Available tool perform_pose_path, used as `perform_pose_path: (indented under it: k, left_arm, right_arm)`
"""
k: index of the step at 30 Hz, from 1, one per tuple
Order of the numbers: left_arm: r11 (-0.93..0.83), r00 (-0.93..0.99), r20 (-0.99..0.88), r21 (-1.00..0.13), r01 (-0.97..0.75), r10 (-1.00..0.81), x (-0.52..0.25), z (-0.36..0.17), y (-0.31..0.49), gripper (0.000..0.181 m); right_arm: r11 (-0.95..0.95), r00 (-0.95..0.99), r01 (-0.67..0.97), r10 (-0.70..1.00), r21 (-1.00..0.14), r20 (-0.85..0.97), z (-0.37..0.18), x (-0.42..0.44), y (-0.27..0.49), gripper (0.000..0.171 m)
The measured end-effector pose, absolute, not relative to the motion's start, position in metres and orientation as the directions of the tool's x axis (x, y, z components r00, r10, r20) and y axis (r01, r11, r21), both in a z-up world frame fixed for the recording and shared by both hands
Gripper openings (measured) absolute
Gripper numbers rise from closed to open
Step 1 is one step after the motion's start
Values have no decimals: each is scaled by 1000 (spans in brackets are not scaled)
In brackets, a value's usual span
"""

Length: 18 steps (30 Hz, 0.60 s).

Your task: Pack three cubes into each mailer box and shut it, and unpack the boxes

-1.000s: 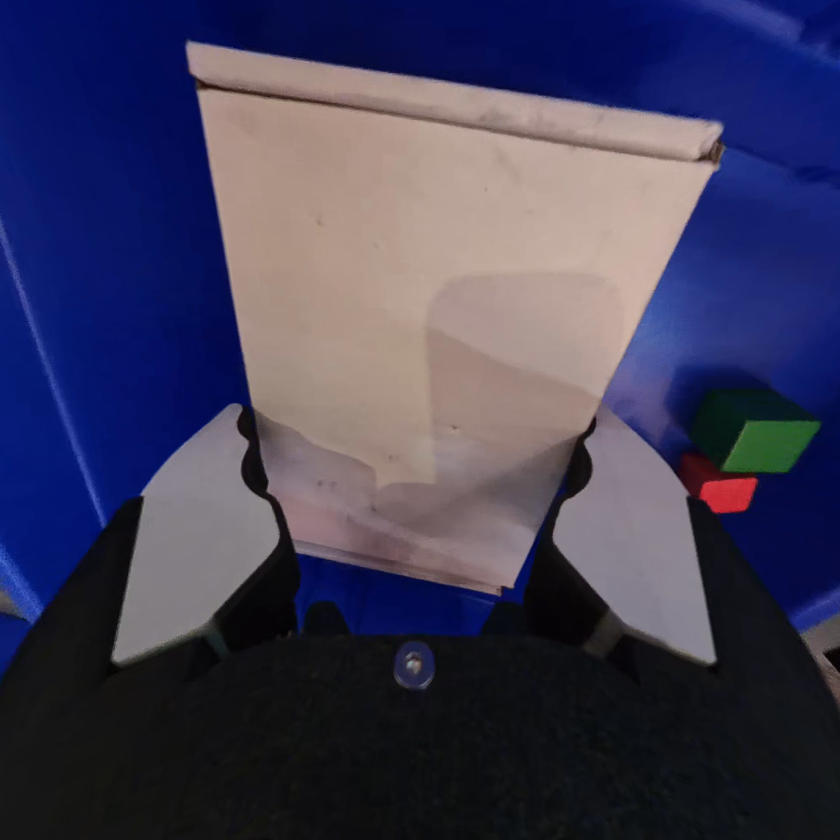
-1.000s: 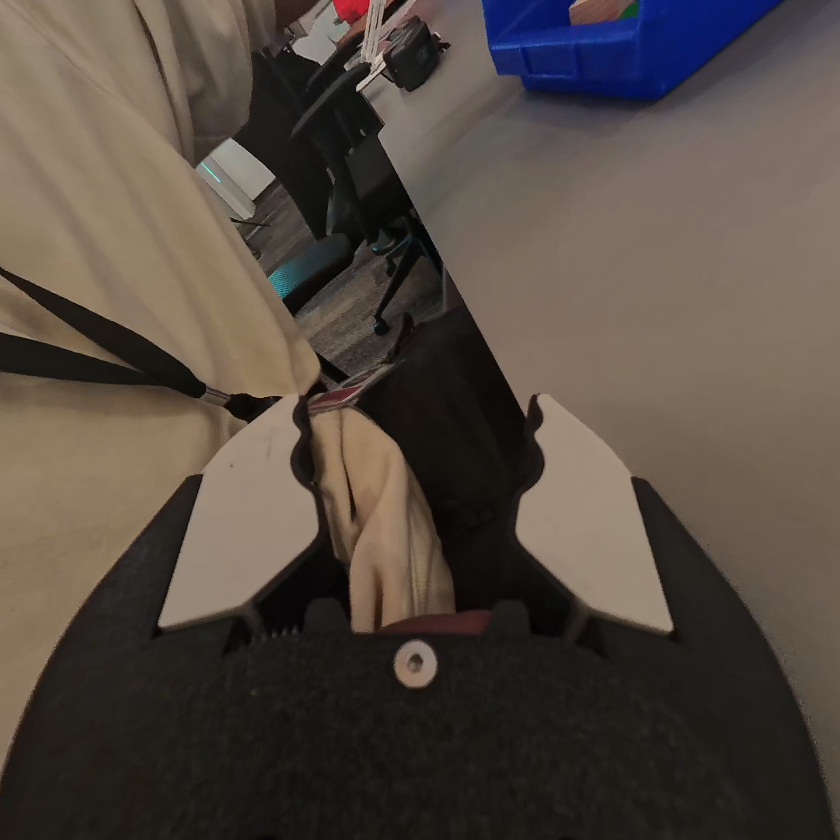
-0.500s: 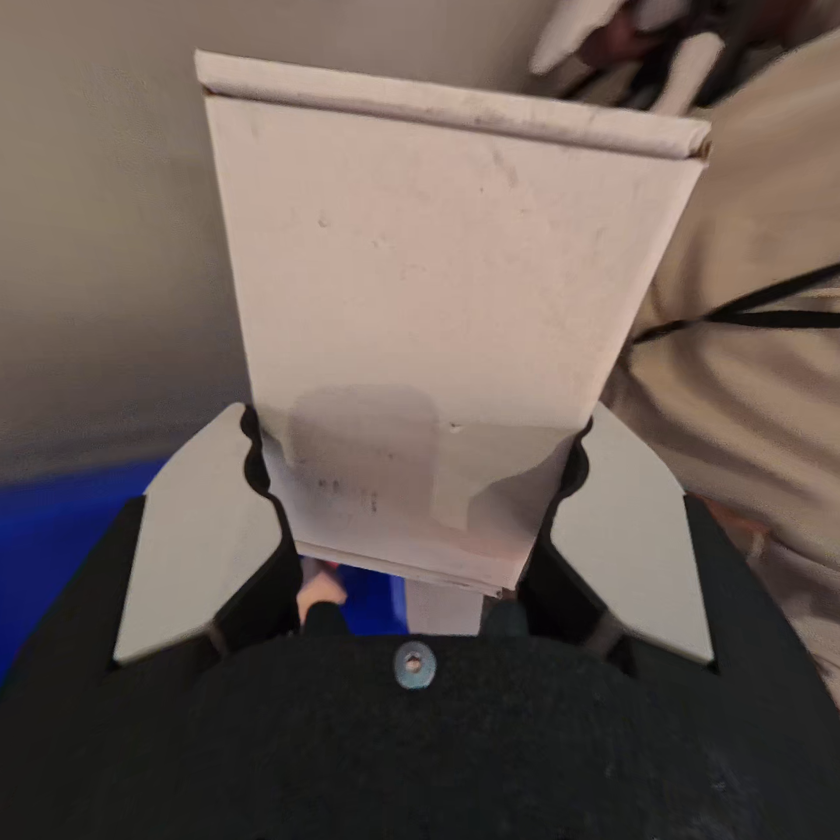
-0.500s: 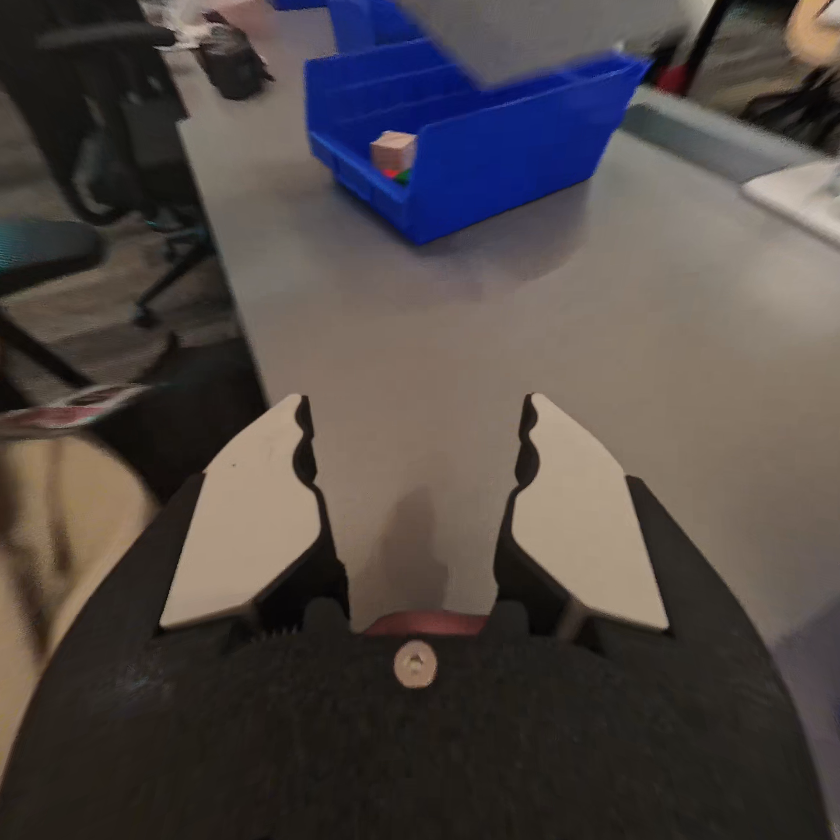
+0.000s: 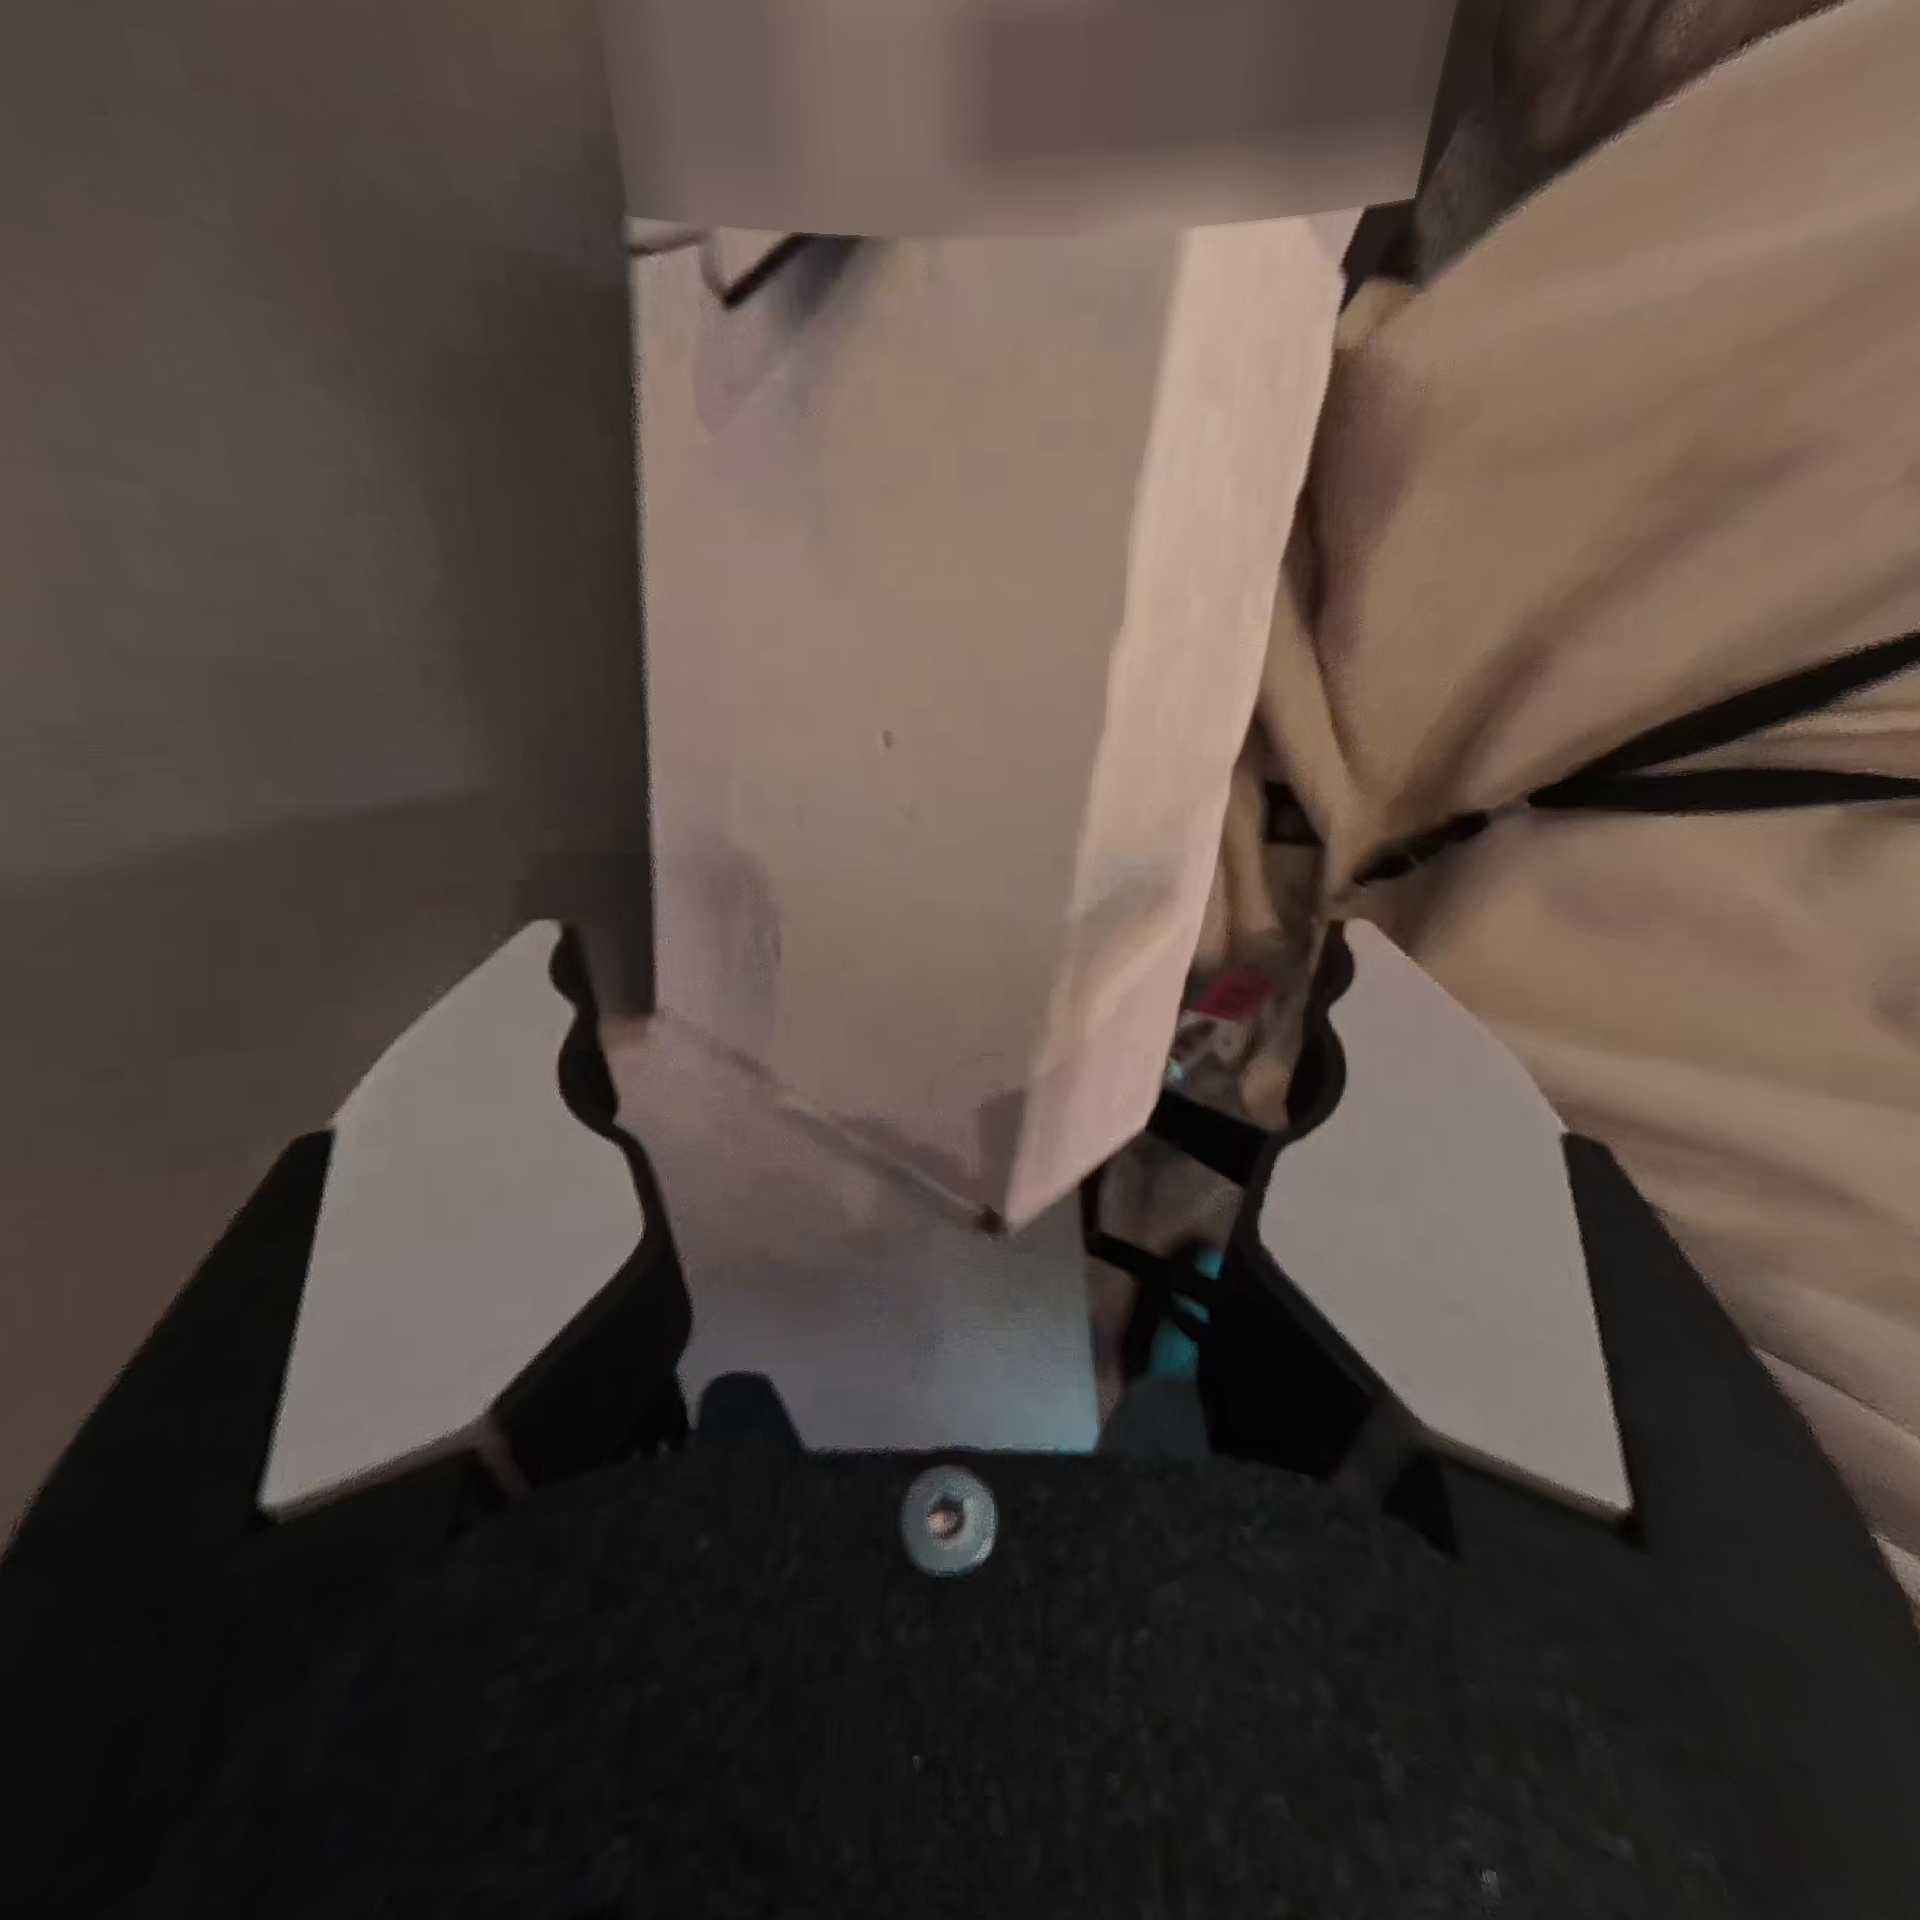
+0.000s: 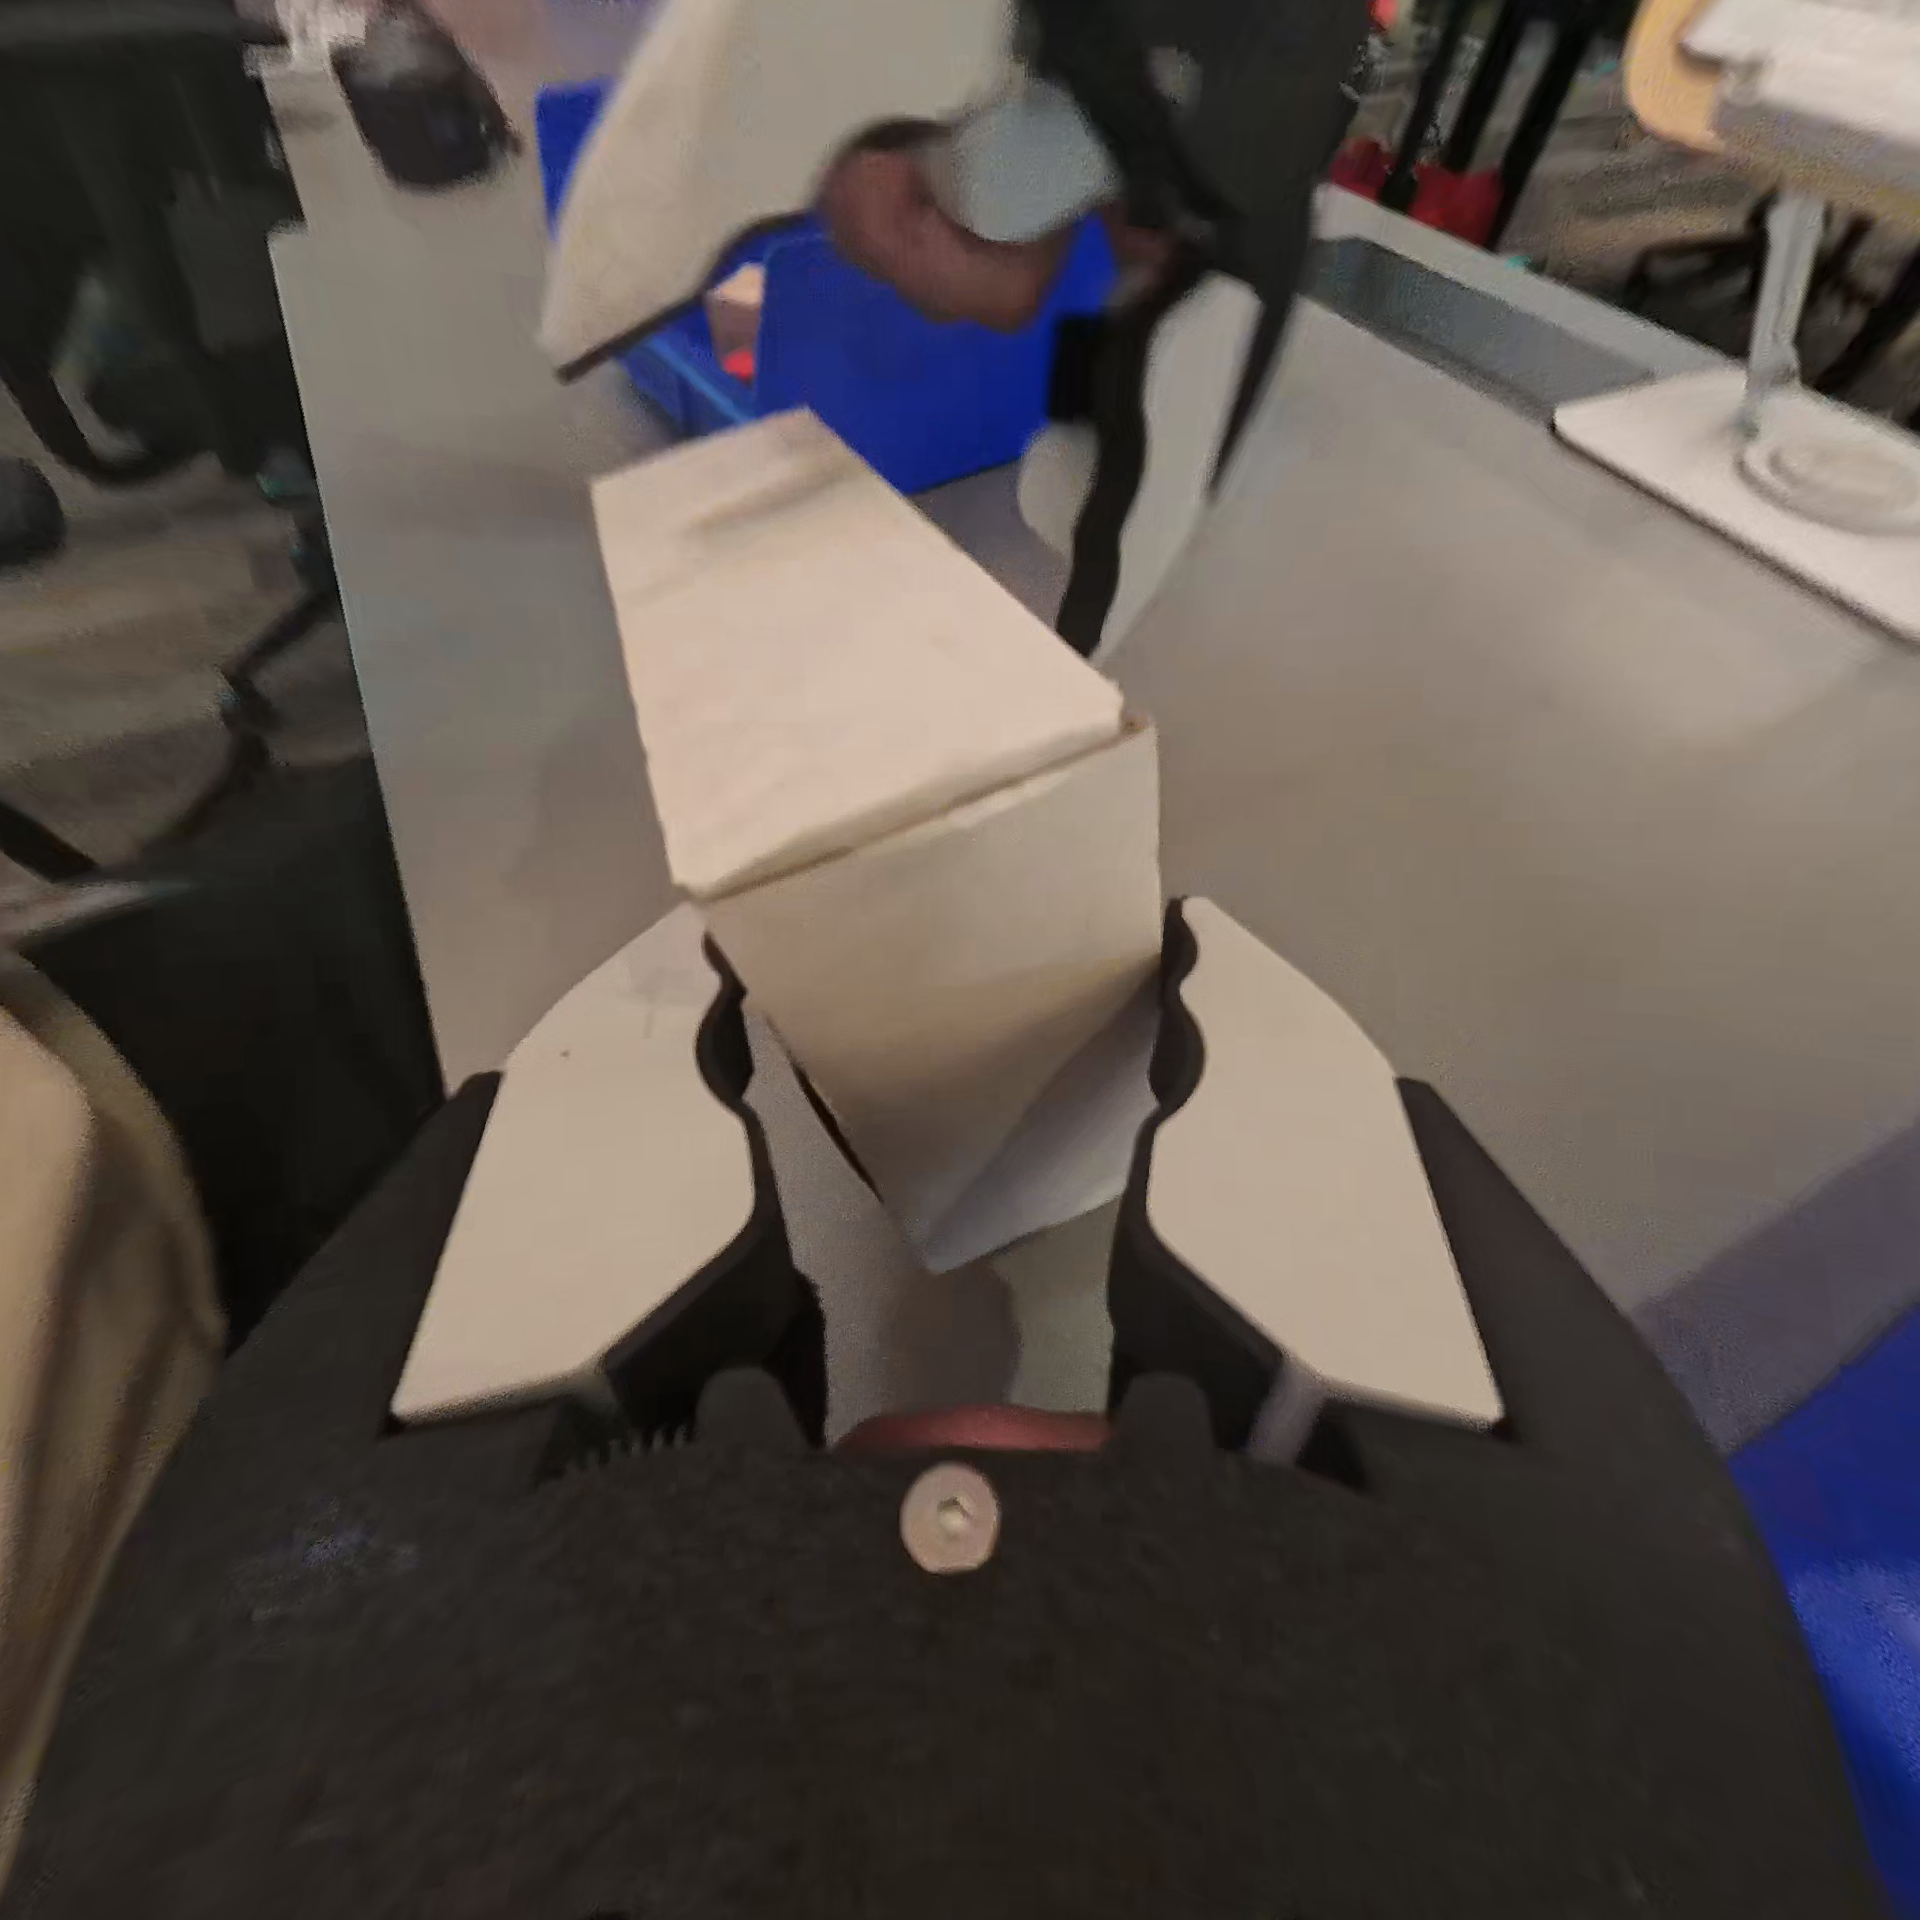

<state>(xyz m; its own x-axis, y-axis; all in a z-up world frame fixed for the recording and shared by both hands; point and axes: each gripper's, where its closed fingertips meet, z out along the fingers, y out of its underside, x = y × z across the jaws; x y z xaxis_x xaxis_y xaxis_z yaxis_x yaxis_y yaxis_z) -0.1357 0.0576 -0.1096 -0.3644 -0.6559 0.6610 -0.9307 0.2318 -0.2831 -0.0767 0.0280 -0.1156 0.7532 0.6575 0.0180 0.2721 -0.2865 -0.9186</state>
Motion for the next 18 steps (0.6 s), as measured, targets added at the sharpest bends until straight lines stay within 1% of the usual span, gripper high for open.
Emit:
perform_pose_path:
  k: [2,3,4,5,7,9,11,13,15,18]
  left_arm:
    - [187,-409,528,-423,-886,-744,-134,-108,60,139]
    - [166,-429,460,-508,-845,-778,-132,-107,57,142]
    - [143,-427,393,-576,-805,-814,-131,-110,54,141]
    - [124,-401,333,-618,-777,-853,-131,-117,54,135]
    - [82,-334,255,-672,-736,-907,-129,-133,54,129]
    - [10,-291,242,-752,-659,-926,-124,-139,53,115]
    - [-33,-245,213,-814,-581,-946,-119,-143,62,106]
    - [-62,-207,192,-859,-508,-959,-116,-142,75,84]
    - [-98,-223,223,-881,-464,-949,-116,-140,78,82]
    - [-94,-220,209,-894,-438,-953,-118,-139,79,80]
  right_arm:
    - [-362,769,143,627,-921,-127,-114,-67,22,75]
    - [-387,774,108,611,-916,-167,-115,-64,19,75]
    - [-406,781,105,599,-908,-178,-119,-62,16,74]
    - [-427,792,120,585,-896,-173,-126,-60,15,74]
    - [-472,821,142,547,-870,-163,-141,-55,15,73]
    - [-504,815,124,544,-854,-202,-150,-59,16,73]
    - [-510,810,96,539,-855,-230,-149,-62,21,73]
    - [-513,810,110,542,-851,-222,-149,-64,26,74]
    - [-482,821,144,545,-864,-167,-145,-63,29,72]
    - [-411,858,272,513,-870,26,-123,-51,26,75]
